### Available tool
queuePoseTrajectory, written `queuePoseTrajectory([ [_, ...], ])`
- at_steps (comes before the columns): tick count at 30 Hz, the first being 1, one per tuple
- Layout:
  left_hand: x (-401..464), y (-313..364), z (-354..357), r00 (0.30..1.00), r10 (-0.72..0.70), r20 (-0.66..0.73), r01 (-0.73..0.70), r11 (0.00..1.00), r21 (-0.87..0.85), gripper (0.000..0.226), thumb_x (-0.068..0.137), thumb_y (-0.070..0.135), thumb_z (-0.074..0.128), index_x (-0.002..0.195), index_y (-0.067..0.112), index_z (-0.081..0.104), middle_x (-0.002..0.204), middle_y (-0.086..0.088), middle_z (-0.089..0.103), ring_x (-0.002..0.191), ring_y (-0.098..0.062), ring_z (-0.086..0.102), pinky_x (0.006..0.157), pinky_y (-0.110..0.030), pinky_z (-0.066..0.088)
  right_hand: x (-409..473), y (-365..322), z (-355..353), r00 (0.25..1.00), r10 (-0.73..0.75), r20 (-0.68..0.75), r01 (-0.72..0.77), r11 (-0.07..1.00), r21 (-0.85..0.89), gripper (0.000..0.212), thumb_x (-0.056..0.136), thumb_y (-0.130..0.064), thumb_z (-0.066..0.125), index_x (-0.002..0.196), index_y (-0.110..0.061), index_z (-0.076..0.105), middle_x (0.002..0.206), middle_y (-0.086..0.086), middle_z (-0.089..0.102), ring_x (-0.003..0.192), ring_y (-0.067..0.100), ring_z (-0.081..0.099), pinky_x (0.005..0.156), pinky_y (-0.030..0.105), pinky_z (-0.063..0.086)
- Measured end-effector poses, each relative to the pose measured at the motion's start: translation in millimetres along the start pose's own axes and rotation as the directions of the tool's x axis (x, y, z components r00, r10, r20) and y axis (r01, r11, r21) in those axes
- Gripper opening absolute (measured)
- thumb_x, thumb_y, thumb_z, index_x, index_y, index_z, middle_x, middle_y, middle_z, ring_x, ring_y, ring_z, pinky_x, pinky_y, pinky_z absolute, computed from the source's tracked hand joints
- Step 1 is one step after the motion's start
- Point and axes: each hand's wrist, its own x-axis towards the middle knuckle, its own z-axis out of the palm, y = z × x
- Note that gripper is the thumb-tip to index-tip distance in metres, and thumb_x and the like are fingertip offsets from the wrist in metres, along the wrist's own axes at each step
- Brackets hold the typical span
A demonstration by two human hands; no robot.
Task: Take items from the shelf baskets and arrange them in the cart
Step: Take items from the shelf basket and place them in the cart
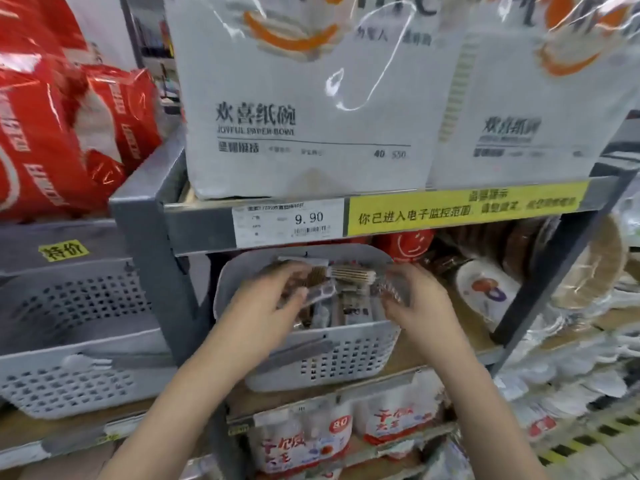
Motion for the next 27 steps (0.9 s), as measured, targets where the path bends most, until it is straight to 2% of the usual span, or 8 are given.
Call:
queuePoseTrajectory([
  [4,53.8,-6.2,18.1,0.999,-0.021,-0.029,0.027,0.969,0.245,0.029,0.095,0.025,0.053,0.124,0.025,0.057,0.111,0.013,0.063,0.096,-0.010,0.060,0.065,-0.014,0.038,46.7,11.4,6.9,0.987,-0.039,0.154,0.063,0.985,-0.158,0.048,0.078,-0.009,0.068,0.124,-0.020,0.061,0.126,0.002,0.060,0.110,0.018,0.054,0.081,0.023,0.040],
  [8,92.0,-18.9,39.4,0.995,-0.102,0.020,0.088,0.927,0.364,0.033,0.094,0.025,0.054,0.126,0.018,0.056,0.126,-0.002,0.062,0.113,-0.020,0.058,0.089,-0.029,0.047,66.8,18.4,12.2,0.966,-0.067,0.250,0.133,0.958,-0.256,0.052,0.076,-0.023,0.070,0.127,-0.028,0.057,0.131,-0.002,0.057,0.120,0.025,0.048,0.097,0.039,0.045],
  [12,100.7,-31.6,50.2,0.996,-0.080,0.035,0.053,0.875,0.480,0.039,0.090,0.023,0.060,0.129,0.018,0.054,0.131,-0.002,0.059,0.117,-0.022,0.055,0.093,-0.029,0.043,76.0,26.2,19.9,0.957,-0.096,0.273,0.190,0.920,-0.343,0.052,0.078,-0.032,0.067,0.129,-0.032,0.056,0.131,-0.007,0.057,0.123,0.025,0.037,0.097,0.036,0.039],
  [15,100.4,-36.4,48.9,0.999,-0.047,0.026,0.020,0.779,0.627,0.040,0.087,0.033,0.065,0.125,0.023,0.055,0.129,0.000,0.059,0.116,-0.022,0.055,0.090,-0.029,0.044,77.2,30.7,23.5,0.964,-0.125,0.236,0.203,0.918,-0.340,0.042,0.085,-0.037,0.062,0.127,-0.036,0.057,0.130,-0.008,0.058,0.124,0.026,0.037,0.098,0.037,0.038],
  [19,97.7,-36.7,45.1,0.996,-0.074,0.057,0.023,0.788,0.615,0.048,0.085,0.038,0.066,0.129,0.025,0.052,0.132,0.002,0.057,0.116,-0.021,0.055,0.091,-0.031,0.047,74.3,33.6,24.3,0.975,-0.156,0.156,0.193,0.945,-0.265,0.037,0.086,-0.031,0.060,0.122,-0.035,0.060,0.125,-0.008,0.062,0.126,0.024,0.040,0.112,0.046,0.023],
  [22,95.9,-35.3,39.4,0.997,-0.045,0.061,0.002,0.817,0.576,0.038,0.089,0.038,0.061,0.124,0.024,0.058,0.126,0.001,0.061,0.110,-0.021,0.058,0.085,-0.027,0.046,73.5,34.0,25.4,0.973,-0.210,0.090,0.223,0.959,-0.174,0.032,0.085,-0.030,0.062,0.117,-0.030,0.062,0.118,-0.004,0.065,0.123,0.022,0.046,0.115,0.048,0.015],
  [24,93.2,-35.0,35.8,0.998,-0.041,-0.040,0.056,0.855,0.515,0.026,0.092,0.032,0.056,0.114,0.020,0.063,0.119,-0.002,0.065,0.108,-0.023,0.059,0.075,-0.023,0.037,72.6,35.1,25.8,0.961,-0.276,0.033,0.278,0.956,-0.093,0.030,0.084,-0.027,0.064,0.115,-0.025,0.064,0.114,-0.001,0.067,0.117,0.025,0.052,0.112,0.048,0.023],
  [27,86.8,-35.4,34.0,0.958,-0.119,-0.262,0.213,0.905,0.369,0.027,0.092,0.030,0.057,0.113,0.015,0.062,0.117,-0.008,0.065,0.109,-0.024,0.058,0.079,-0.024,0.035,72.2,35.6,25.4,0.945,-0.326,0.010,0.326,0.945,0.042,0.032,0.084,-0.021,0.066,0.115,-0.018,0.064,0.114,0.003,0.065,0.110,0.026,0.056,0.095,0.039,0.043],
])
